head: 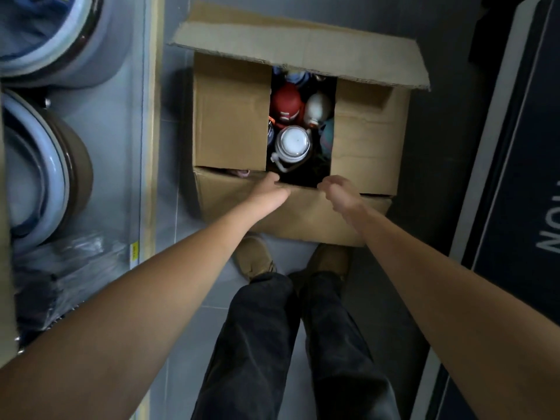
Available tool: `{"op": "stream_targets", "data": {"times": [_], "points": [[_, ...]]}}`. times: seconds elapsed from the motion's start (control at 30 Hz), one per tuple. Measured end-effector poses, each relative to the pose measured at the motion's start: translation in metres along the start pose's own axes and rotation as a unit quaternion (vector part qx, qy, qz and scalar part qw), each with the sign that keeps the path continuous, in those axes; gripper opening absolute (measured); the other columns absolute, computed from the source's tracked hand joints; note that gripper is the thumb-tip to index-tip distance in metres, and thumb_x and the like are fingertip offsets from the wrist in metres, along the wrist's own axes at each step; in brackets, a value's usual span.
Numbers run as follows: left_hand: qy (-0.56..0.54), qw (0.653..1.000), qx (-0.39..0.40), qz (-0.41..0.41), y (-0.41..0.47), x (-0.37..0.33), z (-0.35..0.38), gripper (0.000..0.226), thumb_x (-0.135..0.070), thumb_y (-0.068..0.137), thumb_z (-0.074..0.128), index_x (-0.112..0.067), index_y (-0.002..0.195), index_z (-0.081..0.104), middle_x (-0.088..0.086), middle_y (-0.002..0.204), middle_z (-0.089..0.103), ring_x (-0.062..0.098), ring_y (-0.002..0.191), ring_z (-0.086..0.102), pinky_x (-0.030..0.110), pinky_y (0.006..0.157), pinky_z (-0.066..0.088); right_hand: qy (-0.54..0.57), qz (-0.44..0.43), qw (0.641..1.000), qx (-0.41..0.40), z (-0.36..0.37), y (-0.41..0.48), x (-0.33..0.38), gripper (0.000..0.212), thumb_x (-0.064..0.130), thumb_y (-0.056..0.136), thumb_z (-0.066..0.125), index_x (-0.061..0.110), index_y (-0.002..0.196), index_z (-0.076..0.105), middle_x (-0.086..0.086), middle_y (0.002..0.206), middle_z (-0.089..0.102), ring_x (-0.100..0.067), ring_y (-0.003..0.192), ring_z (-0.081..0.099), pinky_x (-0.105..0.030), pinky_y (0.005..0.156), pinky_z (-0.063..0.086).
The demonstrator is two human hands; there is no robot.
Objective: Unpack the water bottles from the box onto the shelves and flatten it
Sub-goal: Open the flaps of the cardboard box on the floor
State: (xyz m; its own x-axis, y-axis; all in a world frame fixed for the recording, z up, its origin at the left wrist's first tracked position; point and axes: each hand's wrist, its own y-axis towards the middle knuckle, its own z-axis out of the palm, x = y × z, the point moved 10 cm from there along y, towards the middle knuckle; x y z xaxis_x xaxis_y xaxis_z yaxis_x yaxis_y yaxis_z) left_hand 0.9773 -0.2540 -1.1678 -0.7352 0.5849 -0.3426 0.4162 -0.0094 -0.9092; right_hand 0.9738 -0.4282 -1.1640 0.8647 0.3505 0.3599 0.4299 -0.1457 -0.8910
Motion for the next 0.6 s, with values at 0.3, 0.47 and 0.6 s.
{"op": "stream_targets", "data": {"times": [0.3, 0.47, 0.6], "points": [[-0.108, 0.989, -0.059, 0.082, -0.008, -0.1, -0.066, 0.032, -0.015, 0.087, 0.056, -0.009, 0.118, 0.054, 0.005, 0.111, 0.06, 0.02, 0.109, 0.053, 0.022, 0.078, 0.039, 0.075, -0.062, 0.995, -0.009, -0.028, -0.013, 0.115, 0.008, 0.017, 0.09, 0.047, 0.022, 0.092, 0.052, 0.002, 0.077, 0.05, -0.015, 0.072, 0.047, -0.026, 0.062, 0.036], [-0.106, 0.989, -0.075, 0.075, 0.013, -0.128, -0.076, 0.05, -0.016, 0.092, 0.053, -0.007, 0.14, 0.04, 0.008, 0.142, 0.047, 0.019, 0.13, 0.045, 0.02, 0.1, 0.032, 0.052, -0.08, 0.995, -0.005, -0.043, 0.005, 0.139, 0.007, 0.013, 0.09, 0.048, 0.016, 0.09, 0.054, -0.002, 0.077, 0.049, -0.011, 0.065, 0.043, -0.025, 0.06, 0.033], [-0.11, 0.988, -0.093, 0.062, 0.032, -0.138, -0.075, 0.055, -0.018, 0.093, 0.051, -0.013, 0.145, 0.034, 0.006, 0.149, 0.039, 0.019, 0.135, 0.039, 0.023, 0.107, 0.029, 0.04, -0.089, 0.995, -0.014, -0.059, 0.022, 0.145, 0.036, 0.012, 0.093, 0.048, 0.008, 0.129, 0.05, -0.003, 0.104, 0.049, -0.015, 0.094, 0.047, -0.031, 0.077, 0.043]]}}
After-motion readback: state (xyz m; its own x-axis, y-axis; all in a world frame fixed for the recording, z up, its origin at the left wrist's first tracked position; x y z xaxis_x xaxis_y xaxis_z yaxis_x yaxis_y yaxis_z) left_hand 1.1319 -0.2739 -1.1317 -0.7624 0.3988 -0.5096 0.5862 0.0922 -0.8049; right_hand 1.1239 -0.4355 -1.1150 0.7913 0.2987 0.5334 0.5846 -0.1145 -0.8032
